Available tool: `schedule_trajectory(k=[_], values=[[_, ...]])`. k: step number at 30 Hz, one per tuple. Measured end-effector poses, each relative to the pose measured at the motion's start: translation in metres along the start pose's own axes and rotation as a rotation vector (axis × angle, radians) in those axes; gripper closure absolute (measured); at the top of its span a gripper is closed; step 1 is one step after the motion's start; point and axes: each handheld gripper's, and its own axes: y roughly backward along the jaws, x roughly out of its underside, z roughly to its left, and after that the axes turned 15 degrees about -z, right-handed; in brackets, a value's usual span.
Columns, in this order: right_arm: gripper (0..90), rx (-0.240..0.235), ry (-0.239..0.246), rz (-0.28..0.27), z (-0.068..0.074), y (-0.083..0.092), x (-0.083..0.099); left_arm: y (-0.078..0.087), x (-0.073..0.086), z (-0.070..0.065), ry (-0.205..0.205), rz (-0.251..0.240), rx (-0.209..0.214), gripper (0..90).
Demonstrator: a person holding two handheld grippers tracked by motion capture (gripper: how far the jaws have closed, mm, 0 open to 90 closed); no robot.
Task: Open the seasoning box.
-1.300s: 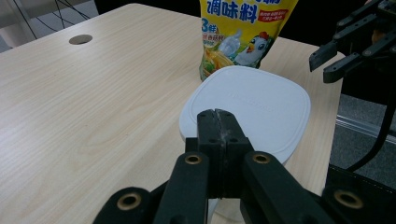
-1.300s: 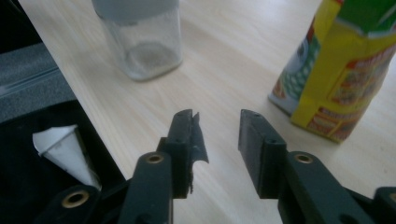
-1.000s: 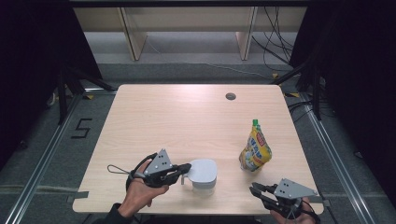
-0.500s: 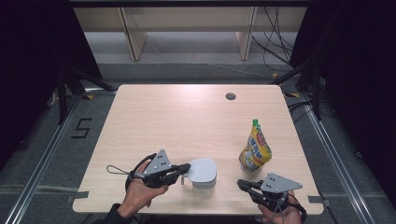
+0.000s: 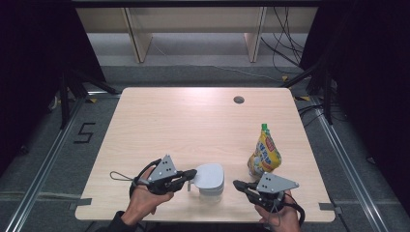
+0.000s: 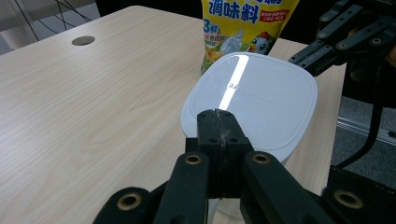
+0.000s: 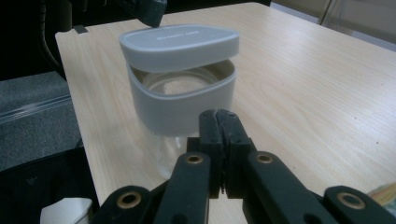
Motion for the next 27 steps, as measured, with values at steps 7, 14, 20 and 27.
schedule_trajectory(k=[7, 14, 20, 27], values=[[90.0, -0.007, 0.008, 0.001, 0.001, -0.008, -0.004, 0.000, 0.001, 0.000, -0.002, -0.005, -0.001, 89.1], [90.0, -0.016, 0.016, -0.010, 0.001, -0.013, -0.008, 0.000, 0.001, -0.001, 0.017, -0.009, -0.001, 89.1], [90.0, -0.019, 0.028, -0.003, 0.002, -0.015, -0.011, 0.001, 0.001, 0.001, 0.003, -0.006, 0.002, 89.1], [90.0, -0.023, 0.040, -0.007, 0.004, -0.020, -0.012, 0.001, 0.002, 0.001, 0.011, -0.012, 0.002, 89.1]])
